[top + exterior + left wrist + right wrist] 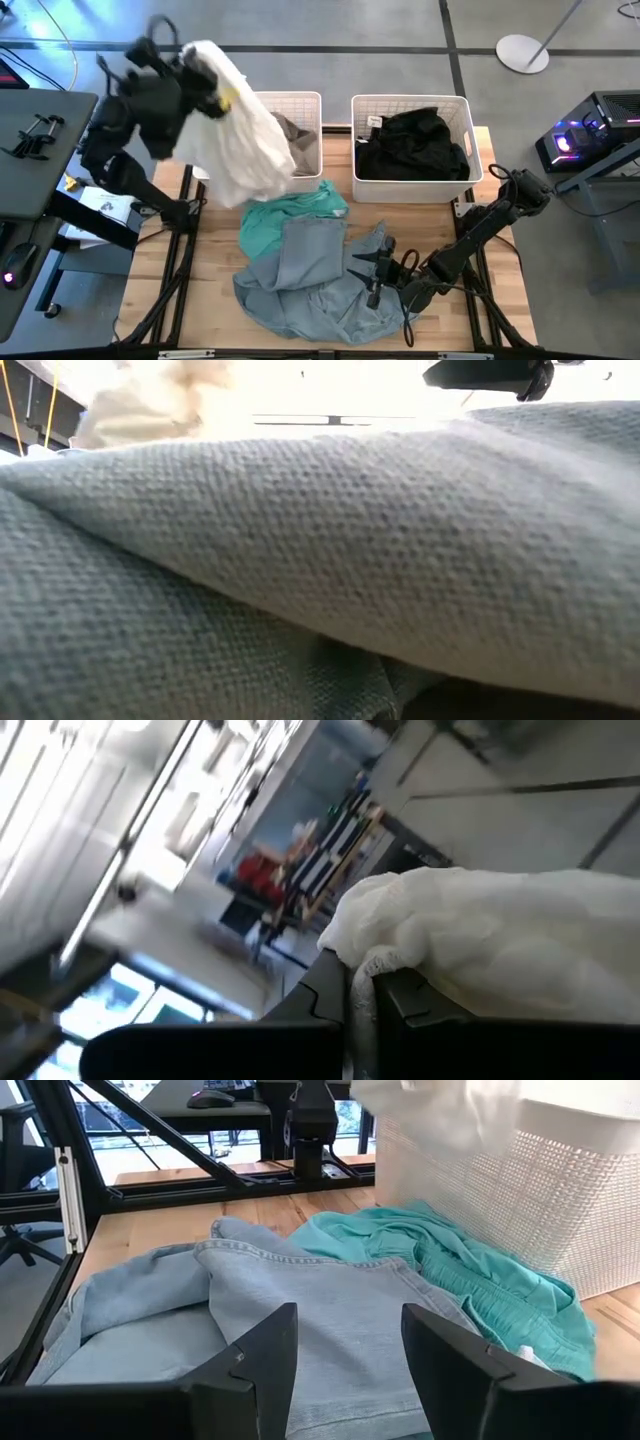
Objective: Sort clothes
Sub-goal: Put the white dress into the left white laundry bin
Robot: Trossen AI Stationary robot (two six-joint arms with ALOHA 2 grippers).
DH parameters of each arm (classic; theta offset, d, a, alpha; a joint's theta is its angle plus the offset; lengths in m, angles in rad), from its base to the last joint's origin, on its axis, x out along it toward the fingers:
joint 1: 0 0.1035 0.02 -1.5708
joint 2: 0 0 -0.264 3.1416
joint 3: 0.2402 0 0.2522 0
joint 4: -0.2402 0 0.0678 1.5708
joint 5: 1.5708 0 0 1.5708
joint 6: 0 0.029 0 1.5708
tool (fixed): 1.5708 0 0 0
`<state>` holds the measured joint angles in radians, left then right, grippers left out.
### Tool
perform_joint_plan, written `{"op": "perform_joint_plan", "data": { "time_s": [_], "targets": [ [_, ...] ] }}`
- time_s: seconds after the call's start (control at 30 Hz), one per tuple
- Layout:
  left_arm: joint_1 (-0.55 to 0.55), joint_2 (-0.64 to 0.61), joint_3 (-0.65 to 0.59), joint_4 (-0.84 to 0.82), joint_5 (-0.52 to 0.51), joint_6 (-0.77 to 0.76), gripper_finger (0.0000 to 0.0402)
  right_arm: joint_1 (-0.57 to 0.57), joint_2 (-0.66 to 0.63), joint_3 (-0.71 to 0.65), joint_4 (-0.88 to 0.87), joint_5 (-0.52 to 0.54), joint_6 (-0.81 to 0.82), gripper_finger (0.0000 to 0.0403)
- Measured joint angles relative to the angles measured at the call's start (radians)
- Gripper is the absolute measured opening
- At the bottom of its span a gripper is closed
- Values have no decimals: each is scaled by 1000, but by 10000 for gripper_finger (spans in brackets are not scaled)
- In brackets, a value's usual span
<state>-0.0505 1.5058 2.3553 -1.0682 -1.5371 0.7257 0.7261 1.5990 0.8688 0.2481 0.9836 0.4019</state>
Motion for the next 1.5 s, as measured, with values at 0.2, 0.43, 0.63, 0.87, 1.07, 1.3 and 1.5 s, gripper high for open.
{"op": "perform_joint_plan", "data": {
  "time_s": [0.2, 0.43, 0.63, 0.87, 1.07, 1.3, 1.5],
  "targets": [
    [202, -19, 1, 193, 254, -18, 1, -10, 0, 0, 3, 0, 1, 169],
    [366, 36, 2, 227, 630, -224, 1, -13, 0, 0, 3, -10, 22, 169],
    [444, 143, 1, -54, 737, -383, 1, -13, 0, 0, 3, -31, 20, 169],
    [558, 312, -59, -496, 1076, -660, 1, -13, 0, 0, -6, -31, 17, 169],
    [557, 297, -403, -492, 1315, -658, 2, -10, 0, 0, -19, -40, 27, 169],
    [613, 296, -806, -382, 1162, -743, 3, -10, 0, 0, -28, -54, 35, 169],
    [667, 297, -1036, -83, 1340, -719, 3, -10, 0, 0, -27, -56, 32, 169]
  ]
}}
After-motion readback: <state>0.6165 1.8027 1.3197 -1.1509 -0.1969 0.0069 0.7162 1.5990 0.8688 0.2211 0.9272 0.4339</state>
